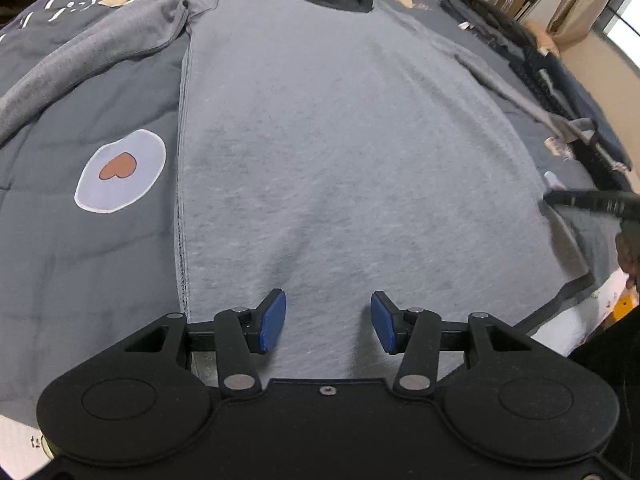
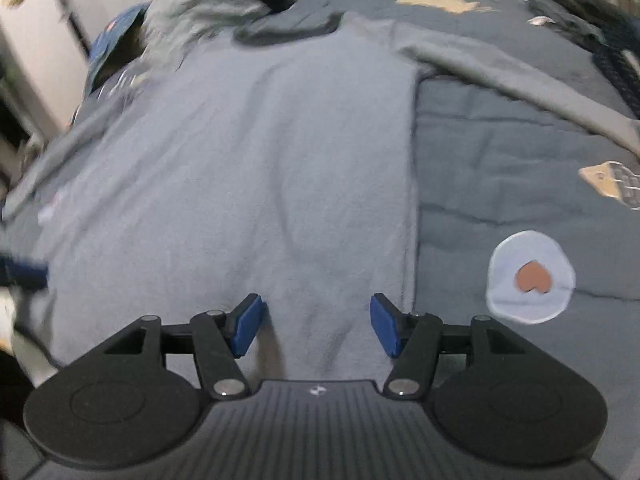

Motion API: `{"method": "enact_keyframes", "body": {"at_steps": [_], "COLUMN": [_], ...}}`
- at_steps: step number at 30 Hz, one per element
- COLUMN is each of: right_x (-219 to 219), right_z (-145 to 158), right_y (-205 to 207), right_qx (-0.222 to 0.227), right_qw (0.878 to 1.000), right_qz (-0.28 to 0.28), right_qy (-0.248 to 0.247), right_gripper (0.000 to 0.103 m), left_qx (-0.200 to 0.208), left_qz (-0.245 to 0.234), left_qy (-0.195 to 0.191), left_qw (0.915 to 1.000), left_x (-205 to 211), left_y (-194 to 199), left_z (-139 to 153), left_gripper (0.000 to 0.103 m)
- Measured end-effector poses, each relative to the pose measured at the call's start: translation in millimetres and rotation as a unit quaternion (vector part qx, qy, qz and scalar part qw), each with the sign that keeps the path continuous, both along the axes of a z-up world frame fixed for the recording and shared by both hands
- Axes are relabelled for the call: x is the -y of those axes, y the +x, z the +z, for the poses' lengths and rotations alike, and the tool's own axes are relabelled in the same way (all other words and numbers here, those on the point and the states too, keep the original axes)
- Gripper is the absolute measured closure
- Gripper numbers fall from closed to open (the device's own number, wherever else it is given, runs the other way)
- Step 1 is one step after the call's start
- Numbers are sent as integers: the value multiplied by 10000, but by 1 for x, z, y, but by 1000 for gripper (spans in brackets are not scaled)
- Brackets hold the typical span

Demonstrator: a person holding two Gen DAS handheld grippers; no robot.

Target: Fold clothes

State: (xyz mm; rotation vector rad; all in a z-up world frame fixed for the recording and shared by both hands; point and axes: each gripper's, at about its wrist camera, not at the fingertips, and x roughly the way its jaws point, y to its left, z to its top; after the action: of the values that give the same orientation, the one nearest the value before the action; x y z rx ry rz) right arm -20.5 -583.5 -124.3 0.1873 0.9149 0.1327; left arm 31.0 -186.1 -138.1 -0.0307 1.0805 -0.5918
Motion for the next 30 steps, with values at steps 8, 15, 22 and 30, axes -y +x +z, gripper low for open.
{"method": "enact_keyframes", "body": {"at_steps": [8,15,22,30], "right_x": [-20,-42,-56,-77], "right_z": [55,34,23,27], "right_y": [45,95,106,111], "right_qx": [1340,1560,1586,1671], "right_qw": [9898,9822,9775,9731], "right_qz": [-310,-208,7,310], "right_qy": [377,1028,1393,1556], "right_gripper": [40,38,38,38], "left_qx": [855,1294,765,124], "left_qz": [1249,1728,3264,4166], "left_qy": [-679,595,614,369], "left_qw": [9861,9746,9401,9083], "left_x": [-44,-132,-266,-342], "left_y": [40,111,129,100], "left_z": [51,78,88,39], "left_gripper": [56,52,48,48]}}
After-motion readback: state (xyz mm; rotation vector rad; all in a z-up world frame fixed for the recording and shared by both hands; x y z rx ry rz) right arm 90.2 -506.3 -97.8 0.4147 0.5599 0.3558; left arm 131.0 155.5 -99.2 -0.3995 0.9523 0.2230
